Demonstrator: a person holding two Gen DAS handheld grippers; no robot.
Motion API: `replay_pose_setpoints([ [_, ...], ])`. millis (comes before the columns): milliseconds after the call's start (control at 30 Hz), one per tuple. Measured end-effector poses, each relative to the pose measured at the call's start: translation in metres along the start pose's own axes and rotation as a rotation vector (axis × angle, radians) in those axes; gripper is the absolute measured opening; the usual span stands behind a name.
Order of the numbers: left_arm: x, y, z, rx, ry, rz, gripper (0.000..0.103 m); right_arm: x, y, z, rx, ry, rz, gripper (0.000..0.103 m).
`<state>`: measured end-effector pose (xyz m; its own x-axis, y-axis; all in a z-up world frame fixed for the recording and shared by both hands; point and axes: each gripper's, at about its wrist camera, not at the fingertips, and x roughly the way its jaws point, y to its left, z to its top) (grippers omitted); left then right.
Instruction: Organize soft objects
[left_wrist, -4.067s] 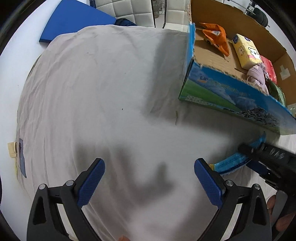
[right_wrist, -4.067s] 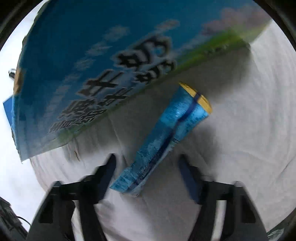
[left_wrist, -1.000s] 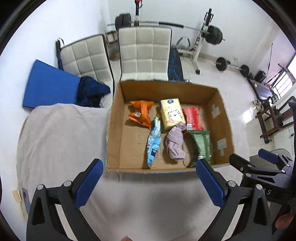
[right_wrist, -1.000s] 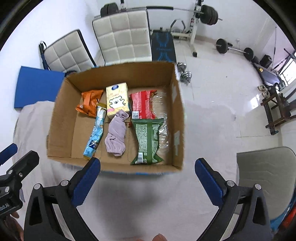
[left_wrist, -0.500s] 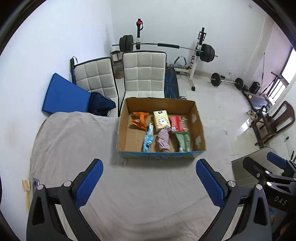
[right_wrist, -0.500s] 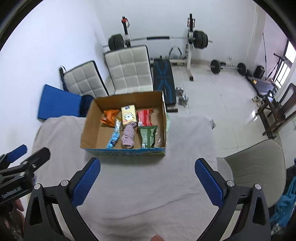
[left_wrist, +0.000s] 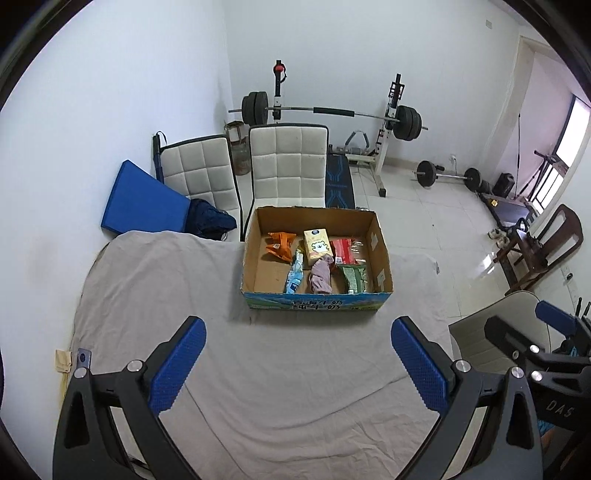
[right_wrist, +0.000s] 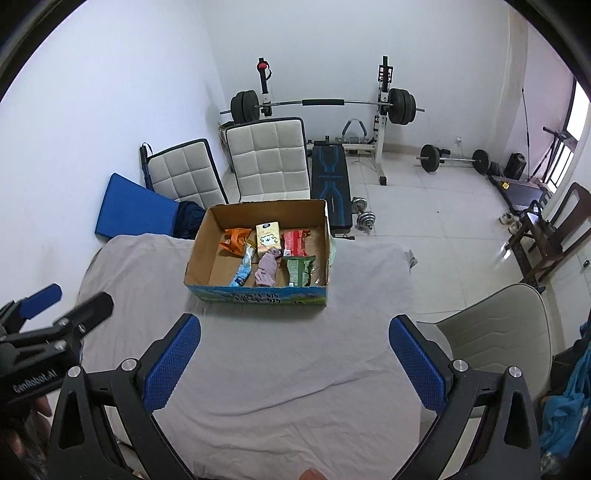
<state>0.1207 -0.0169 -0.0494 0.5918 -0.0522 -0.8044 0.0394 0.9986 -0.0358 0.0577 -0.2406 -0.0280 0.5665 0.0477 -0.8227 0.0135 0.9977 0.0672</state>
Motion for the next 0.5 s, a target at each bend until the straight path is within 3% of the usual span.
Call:
replay_pose_setpoints([
  [500,-0.009,0.015,0.009,-0.030,-0.086,0.039,0.103,-0.011,-0.002,0.022,0.002,-0.087,-0.060,0.103],
])
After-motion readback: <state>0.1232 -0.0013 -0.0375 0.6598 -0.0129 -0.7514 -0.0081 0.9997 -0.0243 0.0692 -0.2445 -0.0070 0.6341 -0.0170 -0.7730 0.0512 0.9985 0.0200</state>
